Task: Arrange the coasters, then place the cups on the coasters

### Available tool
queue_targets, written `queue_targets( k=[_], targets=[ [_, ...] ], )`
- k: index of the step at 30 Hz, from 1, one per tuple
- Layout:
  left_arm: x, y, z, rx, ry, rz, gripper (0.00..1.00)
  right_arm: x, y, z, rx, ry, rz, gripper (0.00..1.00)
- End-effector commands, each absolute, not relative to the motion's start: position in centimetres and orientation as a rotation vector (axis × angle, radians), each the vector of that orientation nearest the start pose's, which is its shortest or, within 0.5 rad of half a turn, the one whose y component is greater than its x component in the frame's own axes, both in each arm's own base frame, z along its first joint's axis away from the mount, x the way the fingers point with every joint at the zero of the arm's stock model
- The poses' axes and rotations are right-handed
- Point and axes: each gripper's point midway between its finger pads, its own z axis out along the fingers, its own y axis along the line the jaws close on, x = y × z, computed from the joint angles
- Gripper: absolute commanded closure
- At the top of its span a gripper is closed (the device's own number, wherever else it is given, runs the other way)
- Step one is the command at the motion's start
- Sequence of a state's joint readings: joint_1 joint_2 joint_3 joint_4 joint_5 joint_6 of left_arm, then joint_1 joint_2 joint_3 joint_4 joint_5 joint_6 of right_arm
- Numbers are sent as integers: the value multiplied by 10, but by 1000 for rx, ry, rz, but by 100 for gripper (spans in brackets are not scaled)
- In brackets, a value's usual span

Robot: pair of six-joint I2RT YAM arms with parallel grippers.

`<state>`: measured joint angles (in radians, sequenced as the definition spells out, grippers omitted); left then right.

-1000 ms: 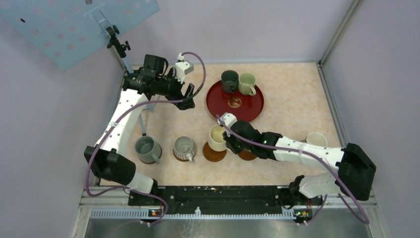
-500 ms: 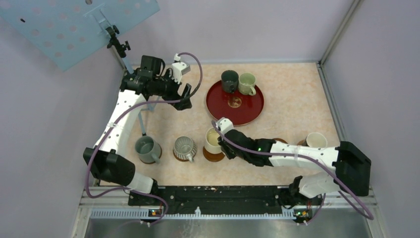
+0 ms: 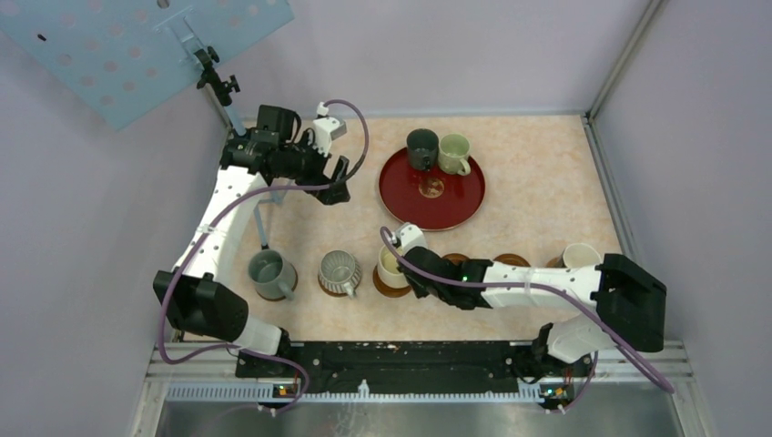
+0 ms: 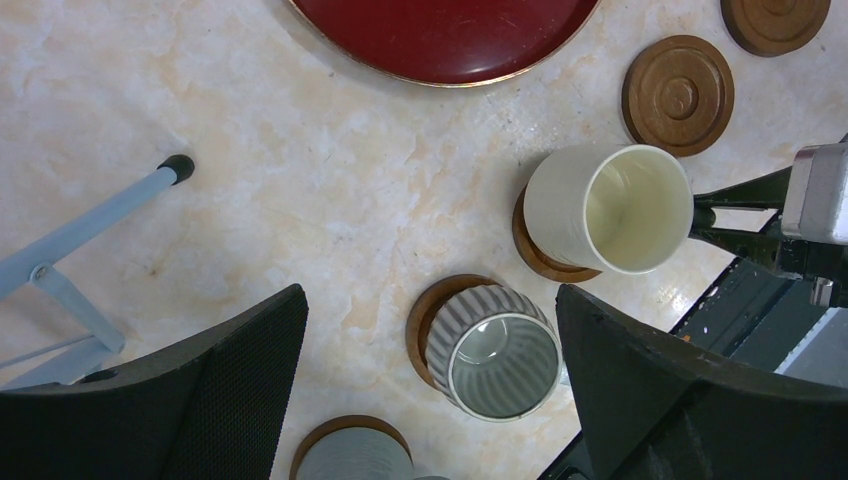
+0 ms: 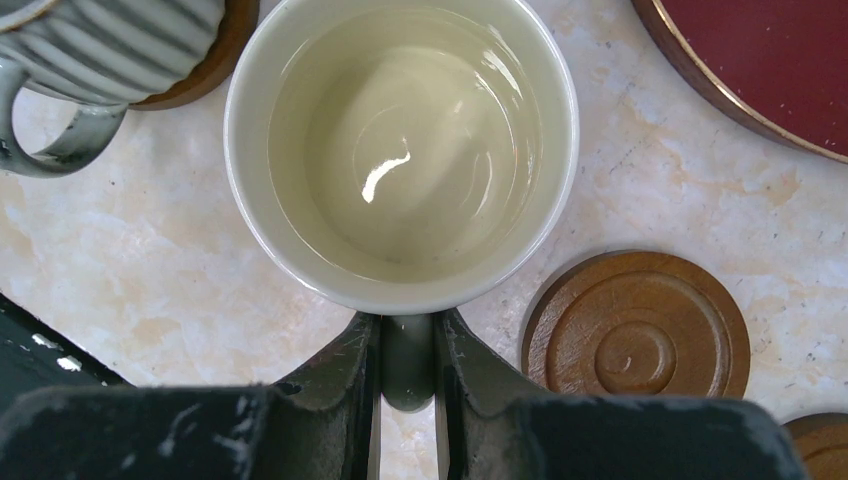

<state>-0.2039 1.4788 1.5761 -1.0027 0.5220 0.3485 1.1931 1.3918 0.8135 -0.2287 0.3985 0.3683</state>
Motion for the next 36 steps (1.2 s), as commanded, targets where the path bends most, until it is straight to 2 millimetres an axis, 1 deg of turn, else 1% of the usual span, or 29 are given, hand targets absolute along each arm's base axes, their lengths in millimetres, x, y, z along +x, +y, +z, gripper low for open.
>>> queue_targets(
  k=[1,10,15,20,21,23,26,33,36],
  targets=[
    [321,-142,268,841,2182,-577,1,192,341,135,-625,2084,458,100],
    [316,-139,265,827,2190,-583,1,182,346,129,-648,2106,506,100],
    [315,-136,268,819,2184,-576,1,184,343,122,-634,2124,476,100],
    [313,-135,267,817,2186,-578,1,181,346,117,-644,2142,483,100],
    [313,-135,266,817,2187,-577,1,180,346,117,-647,2146,486,99],
    [312,-135,264,816,2192,-579,1,179,346,116,-652,2151,493,93],
    [313,-136,264,821,2190,-586,1,174,346,115,-664,2161,513,92],
    [313,-137,261,821,2193,-598,1,166,339,118,-678,2158,533,95],
    [312,-137,260,821,2195,-604,1,166,336,117,-673,2155,527,96]
  ],
)
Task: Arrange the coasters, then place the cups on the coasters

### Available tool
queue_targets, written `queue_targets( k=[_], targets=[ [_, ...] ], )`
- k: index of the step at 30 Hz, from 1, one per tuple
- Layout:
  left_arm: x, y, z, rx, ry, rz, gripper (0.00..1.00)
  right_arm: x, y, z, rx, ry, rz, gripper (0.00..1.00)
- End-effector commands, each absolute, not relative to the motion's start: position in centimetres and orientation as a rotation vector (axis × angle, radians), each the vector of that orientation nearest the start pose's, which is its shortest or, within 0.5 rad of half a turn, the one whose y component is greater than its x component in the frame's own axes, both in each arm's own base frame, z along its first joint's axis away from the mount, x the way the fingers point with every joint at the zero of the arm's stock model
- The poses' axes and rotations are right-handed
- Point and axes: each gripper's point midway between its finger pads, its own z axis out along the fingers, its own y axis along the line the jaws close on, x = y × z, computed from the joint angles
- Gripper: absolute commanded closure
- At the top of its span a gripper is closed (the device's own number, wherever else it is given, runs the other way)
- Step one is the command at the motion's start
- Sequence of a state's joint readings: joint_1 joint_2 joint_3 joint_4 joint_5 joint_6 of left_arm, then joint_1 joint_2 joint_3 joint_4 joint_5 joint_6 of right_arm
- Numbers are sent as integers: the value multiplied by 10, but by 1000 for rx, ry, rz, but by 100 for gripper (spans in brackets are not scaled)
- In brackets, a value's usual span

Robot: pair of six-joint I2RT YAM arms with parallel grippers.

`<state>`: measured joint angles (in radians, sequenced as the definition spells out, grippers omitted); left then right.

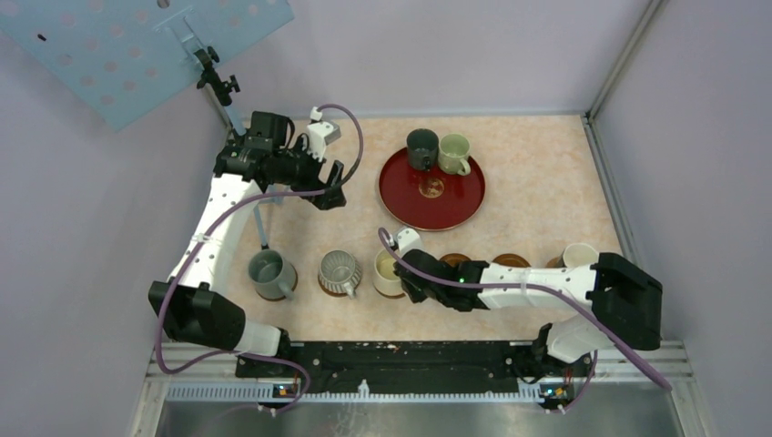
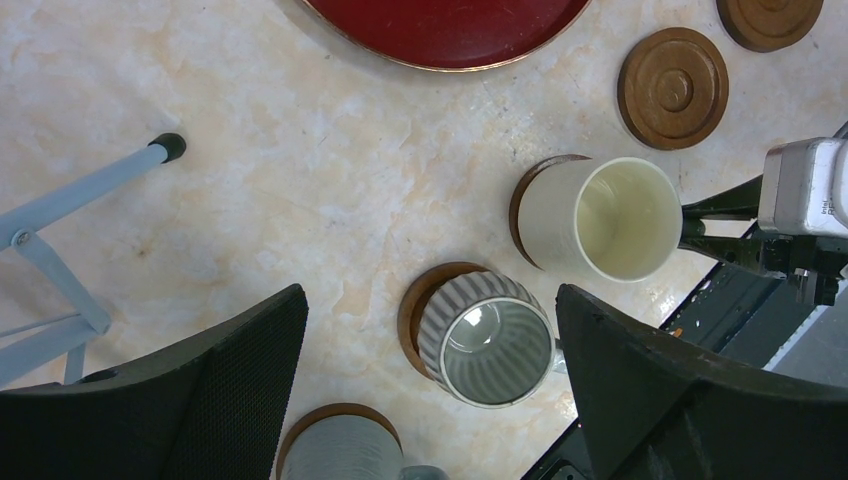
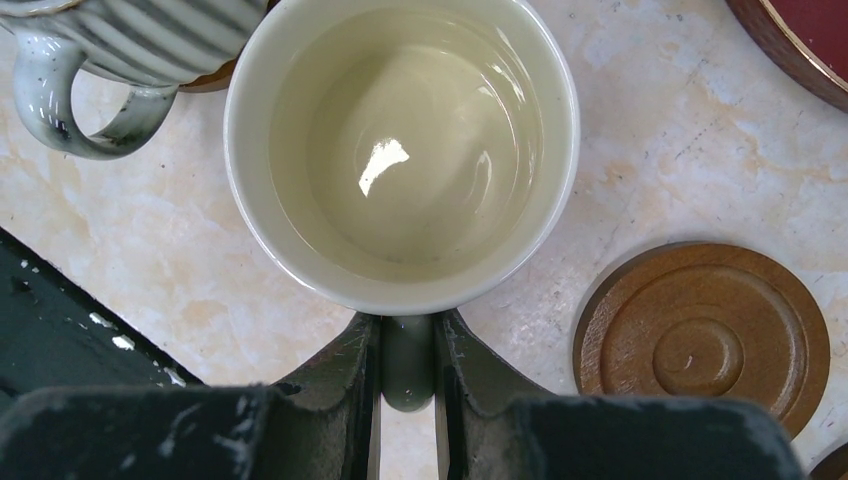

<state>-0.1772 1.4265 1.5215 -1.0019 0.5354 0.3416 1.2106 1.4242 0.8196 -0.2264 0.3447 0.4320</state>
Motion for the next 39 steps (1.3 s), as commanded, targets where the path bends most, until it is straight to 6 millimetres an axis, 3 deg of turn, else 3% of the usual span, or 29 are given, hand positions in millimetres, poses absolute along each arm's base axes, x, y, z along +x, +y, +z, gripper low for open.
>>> queue_targets(
  k=[1,4,7,11,15,20,26,32,39],
  targets=[
    [312,-137,260,821,2194,-604,1,166,335,117,-671,2157,522,96],
    [313,-137,260,821,2192,-604,1,168,331,113,-667,2162,494,95],
    [313,-137,261,819,2191,-601,1,169,329,112,-665,2160,479,80],
    [312,-136,260,820,2196,-602,1,169,327,114,-670,2153,478,76],
    [312,-136,260,821,2196,-603,1,168,327,118,-684,2137,492,60],
    [312,-137,259,825,2197,-605,1,166,328,123,-711,2116,512,50],
    [314,-138,262,842,2187,-615,1,172,333,156,-773,2040,524,37],
    [322,-148,286,877,2108,-654,1,210,322,207,-832,1926,682,32],
    [343,-152,310,878,2013,-624,1,253,272,231,-917,1865,743,27]
  ],
)
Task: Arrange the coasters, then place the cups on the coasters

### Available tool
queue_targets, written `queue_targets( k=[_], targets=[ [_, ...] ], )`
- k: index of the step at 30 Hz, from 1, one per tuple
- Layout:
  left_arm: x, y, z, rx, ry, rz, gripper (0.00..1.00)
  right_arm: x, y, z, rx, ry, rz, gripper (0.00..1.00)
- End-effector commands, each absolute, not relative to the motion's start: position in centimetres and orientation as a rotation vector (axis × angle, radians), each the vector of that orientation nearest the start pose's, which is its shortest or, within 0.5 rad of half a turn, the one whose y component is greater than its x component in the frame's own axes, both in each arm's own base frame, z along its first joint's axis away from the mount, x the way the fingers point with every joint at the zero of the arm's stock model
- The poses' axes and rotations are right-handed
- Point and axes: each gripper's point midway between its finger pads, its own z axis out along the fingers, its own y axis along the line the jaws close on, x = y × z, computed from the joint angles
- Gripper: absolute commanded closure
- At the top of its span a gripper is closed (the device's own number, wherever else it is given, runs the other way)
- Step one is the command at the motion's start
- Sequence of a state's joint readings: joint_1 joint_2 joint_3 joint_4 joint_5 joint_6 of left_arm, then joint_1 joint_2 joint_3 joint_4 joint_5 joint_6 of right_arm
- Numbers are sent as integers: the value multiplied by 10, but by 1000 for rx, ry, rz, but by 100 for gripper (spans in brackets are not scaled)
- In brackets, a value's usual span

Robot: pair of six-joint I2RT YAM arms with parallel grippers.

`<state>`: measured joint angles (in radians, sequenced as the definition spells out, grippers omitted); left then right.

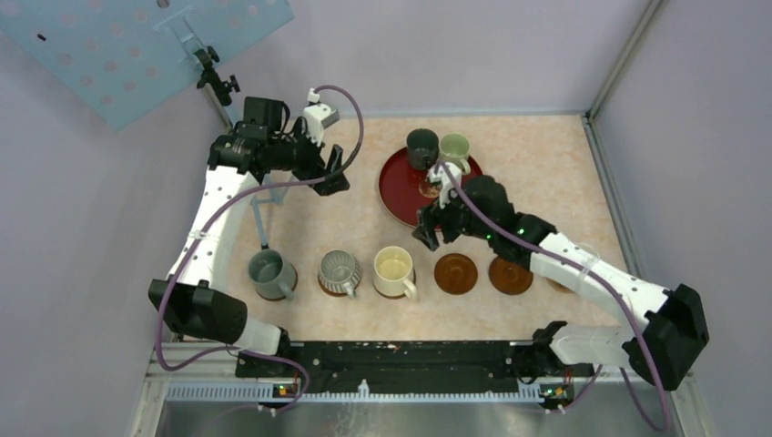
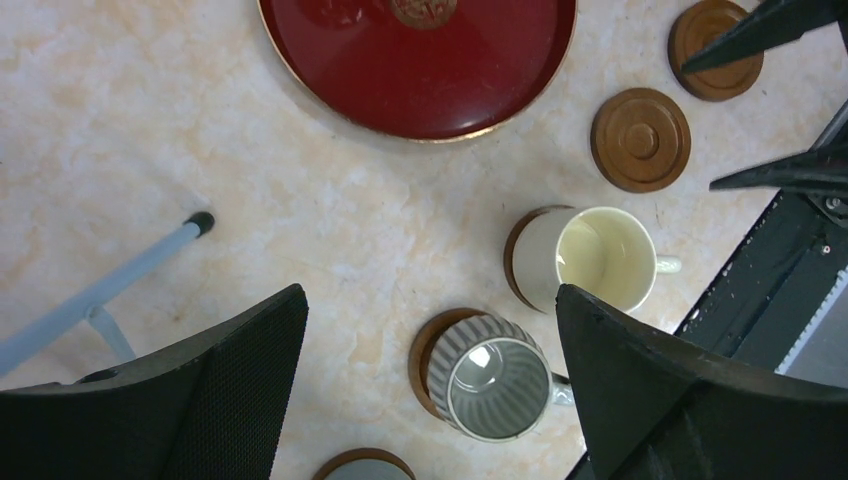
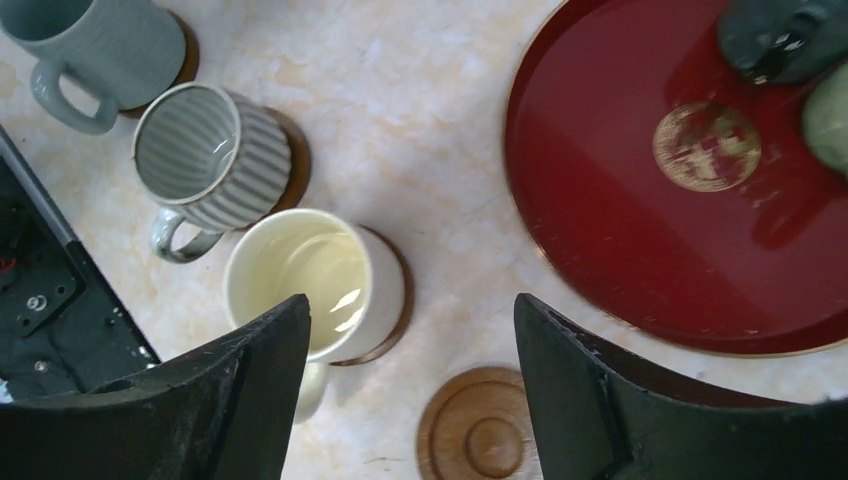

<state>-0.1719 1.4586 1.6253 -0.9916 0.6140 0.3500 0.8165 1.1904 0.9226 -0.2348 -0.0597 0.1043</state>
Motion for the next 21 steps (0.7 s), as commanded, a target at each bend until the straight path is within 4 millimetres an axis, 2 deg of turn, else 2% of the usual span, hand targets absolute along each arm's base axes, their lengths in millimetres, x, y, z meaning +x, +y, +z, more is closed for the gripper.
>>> queue_targets(
  k=[1,7,11,15,21],
  targets=[
    [345,-152,311,878,2011,-618,1,263,263,230,-914,1884,737,27],
    [358,-152,315,865,1998,-596,1,339,202,223,-801,2035,637,28],
    [365,-151,316,869,1991,-573,1,385,167,204,-735,2099,535,29],
    [371,-154,315,865,1991,-590,1,420,157,184,-700,2147,485,32],
    [374,-157,310,862,2000,-611,1,462,161,164,-656,2162,461,35]
  ],
)
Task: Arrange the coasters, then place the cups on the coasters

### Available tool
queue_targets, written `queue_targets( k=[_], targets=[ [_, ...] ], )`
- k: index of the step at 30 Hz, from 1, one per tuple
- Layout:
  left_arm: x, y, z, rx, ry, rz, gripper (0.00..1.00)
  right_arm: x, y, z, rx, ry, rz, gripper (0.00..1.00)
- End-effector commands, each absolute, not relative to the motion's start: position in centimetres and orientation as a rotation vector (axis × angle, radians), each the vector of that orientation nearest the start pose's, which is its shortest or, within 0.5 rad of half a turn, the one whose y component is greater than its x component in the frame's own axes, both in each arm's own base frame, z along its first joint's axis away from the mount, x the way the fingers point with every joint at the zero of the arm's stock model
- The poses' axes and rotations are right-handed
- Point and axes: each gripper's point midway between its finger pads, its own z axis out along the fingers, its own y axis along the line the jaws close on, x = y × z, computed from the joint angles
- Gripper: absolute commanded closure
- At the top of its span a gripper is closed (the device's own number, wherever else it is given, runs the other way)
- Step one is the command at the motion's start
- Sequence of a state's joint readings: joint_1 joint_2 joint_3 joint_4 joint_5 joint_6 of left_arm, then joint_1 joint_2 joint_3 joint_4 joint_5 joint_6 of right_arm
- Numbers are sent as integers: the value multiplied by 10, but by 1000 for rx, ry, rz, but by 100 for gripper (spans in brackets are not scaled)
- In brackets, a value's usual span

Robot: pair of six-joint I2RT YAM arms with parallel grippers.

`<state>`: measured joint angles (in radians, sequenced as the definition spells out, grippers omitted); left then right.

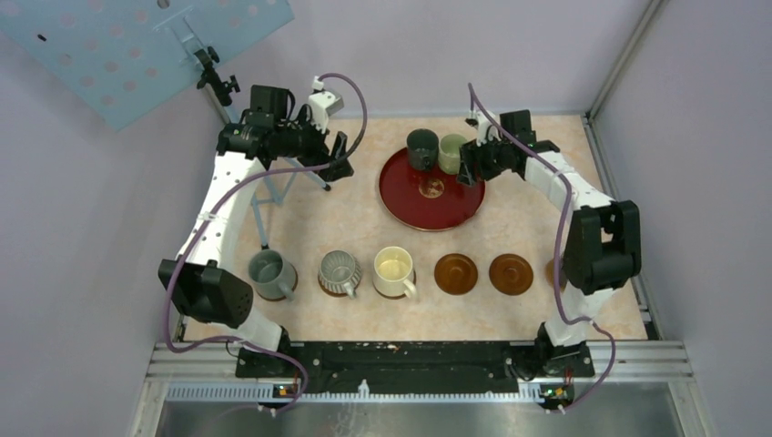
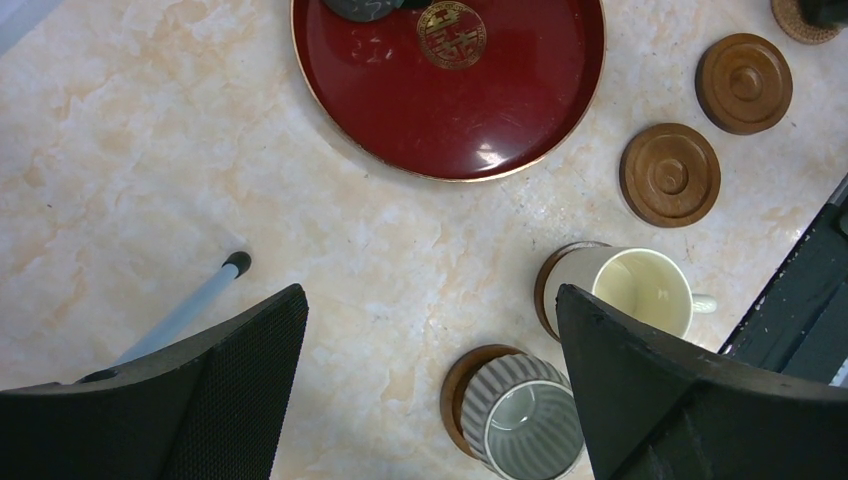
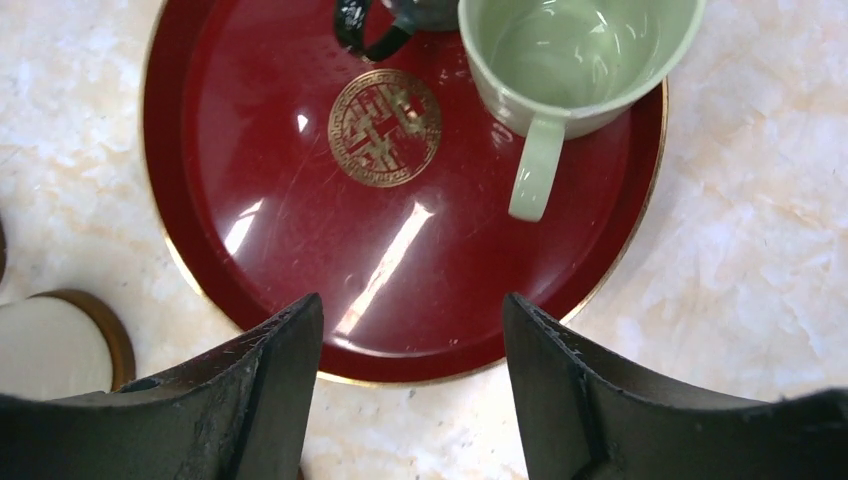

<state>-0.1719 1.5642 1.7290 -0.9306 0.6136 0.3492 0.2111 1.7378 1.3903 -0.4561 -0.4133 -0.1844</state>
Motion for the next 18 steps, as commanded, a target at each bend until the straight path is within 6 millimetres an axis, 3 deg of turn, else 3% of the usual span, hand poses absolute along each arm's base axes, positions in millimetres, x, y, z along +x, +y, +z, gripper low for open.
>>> queue_targets(
  k=[1,8,18],
  targets=[
    [374,-156,310,861,2002,-609,1,469,161,159,-648,2170,454,36],
    [371,-154,309,853,2007,-598,1,507,163,137,-620,2199,414,43],
    [369,-151,309,848,2007,-581,1,527,165,114,-601,2226,390,53]
  ],
)
